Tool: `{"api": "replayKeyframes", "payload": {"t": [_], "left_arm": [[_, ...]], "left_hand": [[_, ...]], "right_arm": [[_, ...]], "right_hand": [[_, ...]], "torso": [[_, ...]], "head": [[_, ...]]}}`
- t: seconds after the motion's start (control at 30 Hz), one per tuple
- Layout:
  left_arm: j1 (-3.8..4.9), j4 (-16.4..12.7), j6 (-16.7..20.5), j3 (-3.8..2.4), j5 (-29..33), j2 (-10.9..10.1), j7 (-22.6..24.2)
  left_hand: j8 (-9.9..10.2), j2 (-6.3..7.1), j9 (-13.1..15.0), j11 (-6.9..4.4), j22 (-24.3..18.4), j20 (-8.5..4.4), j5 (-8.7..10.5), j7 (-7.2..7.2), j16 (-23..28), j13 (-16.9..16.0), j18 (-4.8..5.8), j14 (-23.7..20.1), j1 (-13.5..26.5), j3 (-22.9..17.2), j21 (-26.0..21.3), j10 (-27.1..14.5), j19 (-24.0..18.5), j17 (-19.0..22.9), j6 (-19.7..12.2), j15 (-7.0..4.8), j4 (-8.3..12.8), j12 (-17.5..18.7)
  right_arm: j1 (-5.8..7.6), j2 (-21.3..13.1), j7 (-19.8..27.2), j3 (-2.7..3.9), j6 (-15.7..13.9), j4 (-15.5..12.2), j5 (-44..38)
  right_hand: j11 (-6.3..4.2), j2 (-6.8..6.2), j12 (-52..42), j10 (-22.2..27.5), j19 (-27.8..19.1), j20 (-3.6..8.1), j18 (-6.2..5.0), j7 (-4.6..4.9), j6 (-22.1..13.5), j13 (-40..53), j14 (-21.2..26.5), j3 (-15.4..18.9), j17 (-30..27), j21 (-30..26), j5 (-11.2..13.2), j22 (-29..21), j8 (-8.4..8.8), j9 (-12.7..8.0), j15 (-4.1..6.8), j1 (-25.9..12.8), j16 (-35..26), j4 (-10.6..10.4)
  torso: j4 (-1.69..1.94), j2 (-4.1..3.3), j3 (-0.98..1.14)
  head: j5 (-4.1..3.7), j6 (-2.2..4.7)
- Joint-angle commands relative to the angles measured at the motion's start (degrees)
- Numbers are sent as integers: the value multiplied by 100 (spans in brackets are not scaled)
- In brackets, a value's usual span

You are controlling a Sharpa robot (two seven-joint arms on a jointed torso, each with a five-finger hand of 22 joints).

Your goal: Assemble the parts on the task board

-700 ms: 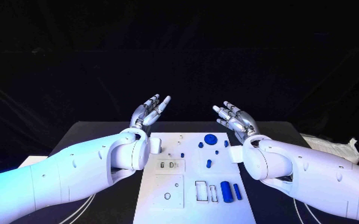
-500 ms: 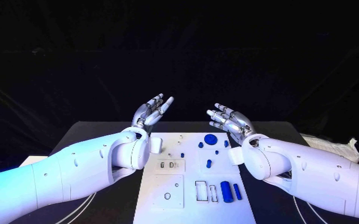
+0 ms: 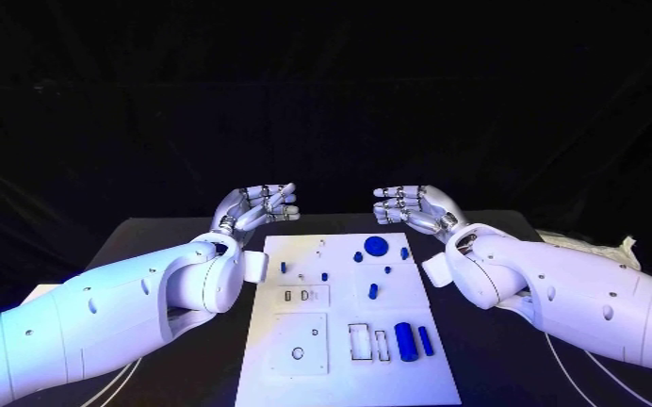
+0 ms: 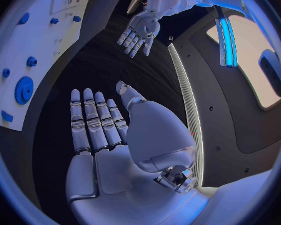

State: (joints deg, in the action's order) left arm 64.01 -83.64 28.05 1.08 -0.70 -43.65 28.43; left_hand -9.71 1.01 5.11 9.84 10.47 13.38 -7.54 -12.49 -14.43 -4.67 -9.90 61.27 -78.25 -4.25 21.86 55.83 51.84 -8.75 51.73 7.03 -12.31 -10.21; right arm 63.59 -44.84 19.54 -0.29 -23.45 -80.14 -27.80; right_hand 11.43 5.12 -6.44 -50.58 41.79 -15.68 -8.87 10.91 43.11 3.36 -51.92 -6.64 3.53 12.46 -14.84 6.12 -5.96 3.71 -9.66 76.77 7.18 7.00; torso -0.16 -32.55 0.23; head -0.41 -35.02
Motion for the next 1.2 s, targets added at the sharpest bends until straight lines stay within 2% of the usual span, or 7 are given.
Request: {"api": "replayKeyframes", "payload": {"t": [0.03,0.13,0.33,0.6,0.73,0.97,1.2], "left_arm": [[16,-181,-330,-5,17,-142,18],[19,-439,-379,-6,17,-325,-45],[48,-965,-414,-19,17,-660,-138],[83,-1566,-435,-59,17,-990,-197],[118,-1774,-437,-74,17,-1096,-211],[142,-1934,-433,-86,17,-1186,-218],[148,-1994,-442,-89,17,-1223,-222]], "left_hand": [[-27,-10,-31,-91,56,-119,22,55,-82,-2,-69,373,-90,20,152,304,319,-132,200,-125,78,-25],[14,-21,-63,-152,93,-193,21,91,-75,6,-58,571,-134,52,241,493,496,-258,333,-190,123,39],[73,10,-92,-155,107,-217,24,87,-34,18,-55,630,-137,102,271,554,548,-338,369,-200,151,117],[143,25,-115,-136,121,-216,25,66,32,32,-47,618,-98,164,295,546,576,-400,361,-185,158,207],[166,26,-120,-128,124,-213,24,58,61,35,-44,601,-91,182,300,539,579,-418,357,-177,165,238],[187,23,-123,-120,127,-210,23,50,87,39,-43,589,-91,195,305,531,582,-434,351,-172,176,265],[207,21,-126,-113,131,-207,23,42,104,41,-42,586,-91,206,311,522,586,-450,343,-168,185,289]], "right_arm": [[75,-47,-205,30,-57,-3,-1605],[149,-64,-441,56,4,17,-2502],[246,-63,-1122,131,97,-23,-4277],[360,10,-2224,178,774,-143,-6405],[426,66,-2500,183,1110,-144,-7008],[489,130,-2643,186,1342,-156,-7443],[513,188,-2699,186,1402,-125,-7643]], "right_hand": [[-231,-232,113,-1113,830,230,-178,136,1145,17,-1273,-687,45,401,133,88,15,10,306,-6,70,328],[-340,-387,176,-1432,1100,373,-169,57,1374,19,-1658,-912,88,613,195,168,46,19,429,-90,88,408],[-517,-584,217,-1924,1754,720,-147,-72,1715,33,-2347,-958,260,1468,124,623,60,34,709,-84,241,520],[-733,-779,285,-2133,2276,1042,-148,-269,1916,36,-3454,-911,948,2769,171,1396,170,29,1030,-310,1210,390],[-745,-887,284,-1983,2273,1077,-149,-321,1919,34,-3404,-1057,1504,3327,193,1763,224,28,1062,-381,2113,292],[-742,-1033,277,-1824,2803,1059,121,-329,1894,34,-3381,-1300,2223,5105,227,3956,226,32,1044,-402,3232,105],[-707,-1073,287,-1729,2914,1029,203,-332,1868,28,-3333,-1410,2964,5618,244,4606,223,34,1033,-372,3998,-15]], "torso": [[37,-137,16],[39,-226,23],[71,-447,-16],[151,-709,-46],[194,-819,-71],[256,-957,-90],[284,-1029,-102]], "head": [[-54,31],[-49,48],[-135,106],[-247,160],[-286,186],[-338,217],[-362,240]]}}
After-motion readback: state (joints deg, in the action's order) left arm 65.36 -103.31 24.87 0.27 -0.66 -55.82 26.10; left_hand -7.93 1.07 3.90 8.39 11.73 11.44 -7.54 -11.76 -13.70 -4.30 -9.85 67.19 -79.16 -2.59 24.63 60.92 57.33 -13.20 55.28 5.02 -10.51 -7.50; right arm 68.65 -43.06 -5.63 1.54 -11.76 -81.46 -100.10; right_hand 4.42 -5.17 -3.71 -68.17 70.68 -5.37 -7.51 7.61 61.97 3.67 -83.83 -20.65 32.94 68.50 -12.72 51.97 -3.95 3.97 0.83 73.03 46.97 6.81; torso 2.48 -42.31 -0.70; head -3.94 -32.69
